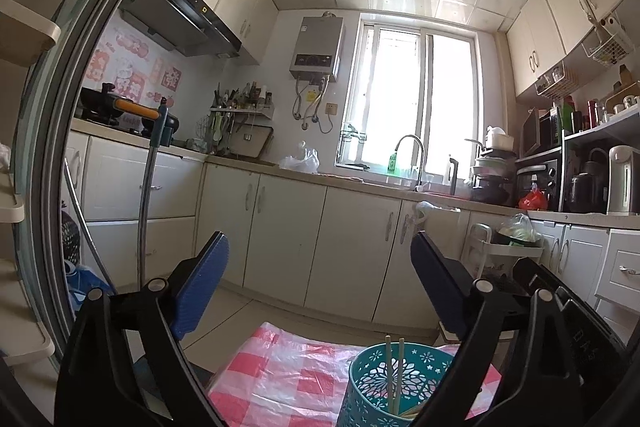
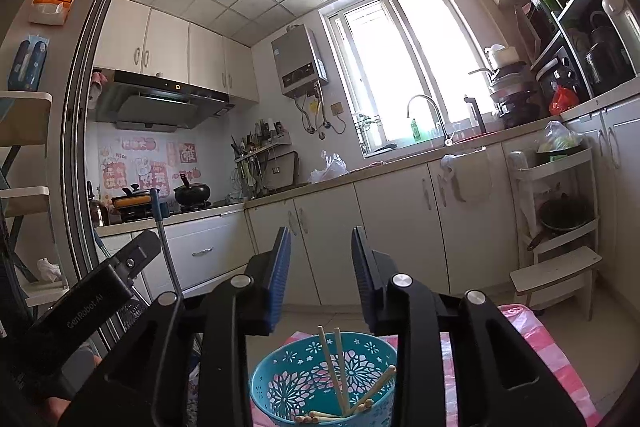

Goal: Organize utensils

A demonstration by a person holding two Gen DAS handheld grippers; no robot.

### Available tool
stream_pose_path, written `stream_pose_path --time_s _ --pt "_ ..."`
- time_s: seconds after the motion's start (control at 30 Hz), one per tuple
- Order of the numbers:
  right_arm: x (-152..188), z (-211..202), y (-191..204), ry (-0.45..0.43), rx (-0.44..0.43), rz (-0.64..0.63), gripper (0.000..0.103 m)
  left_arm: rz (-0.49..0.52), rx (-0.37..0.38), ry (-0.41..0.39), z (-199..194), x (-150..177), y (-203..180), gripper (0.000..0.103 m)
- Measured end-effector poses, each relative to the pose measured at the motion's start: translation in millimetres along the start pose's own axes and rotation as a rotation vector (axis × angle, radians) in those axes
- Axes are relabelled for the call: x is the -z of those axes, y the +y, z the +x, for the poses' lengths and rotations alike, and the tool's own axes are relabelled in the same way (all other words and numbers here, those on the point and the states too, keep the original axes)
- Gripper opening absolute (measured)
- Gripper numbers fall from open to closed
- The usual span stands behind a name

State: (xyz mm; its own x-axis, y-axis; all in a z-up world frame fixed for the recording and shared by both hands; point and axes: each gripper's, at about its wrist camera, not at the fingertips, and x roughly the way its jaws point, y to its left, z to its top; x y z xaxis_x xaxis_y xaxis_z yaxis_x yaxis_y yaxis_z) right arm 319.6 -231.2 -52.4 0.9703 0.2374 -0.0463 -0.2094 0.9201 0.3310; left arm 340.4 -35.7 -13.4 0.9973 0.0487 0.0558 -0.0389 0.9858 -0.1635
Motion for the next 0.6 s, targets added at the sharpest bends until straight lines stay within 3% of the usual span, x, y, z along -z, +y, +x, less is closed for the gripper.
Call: stream_pose_path --time_s 0.3,0.6 --pt "0 -17 14 0.064 0.037 -0.035 0.051 0.047 0.009 0.088 -9 -4 -7 0.095" --pt "1 -49 18 0.148 0.1 -0.02 0.065 0.066 -0.034 0.195 -30 -9 10 0.095"
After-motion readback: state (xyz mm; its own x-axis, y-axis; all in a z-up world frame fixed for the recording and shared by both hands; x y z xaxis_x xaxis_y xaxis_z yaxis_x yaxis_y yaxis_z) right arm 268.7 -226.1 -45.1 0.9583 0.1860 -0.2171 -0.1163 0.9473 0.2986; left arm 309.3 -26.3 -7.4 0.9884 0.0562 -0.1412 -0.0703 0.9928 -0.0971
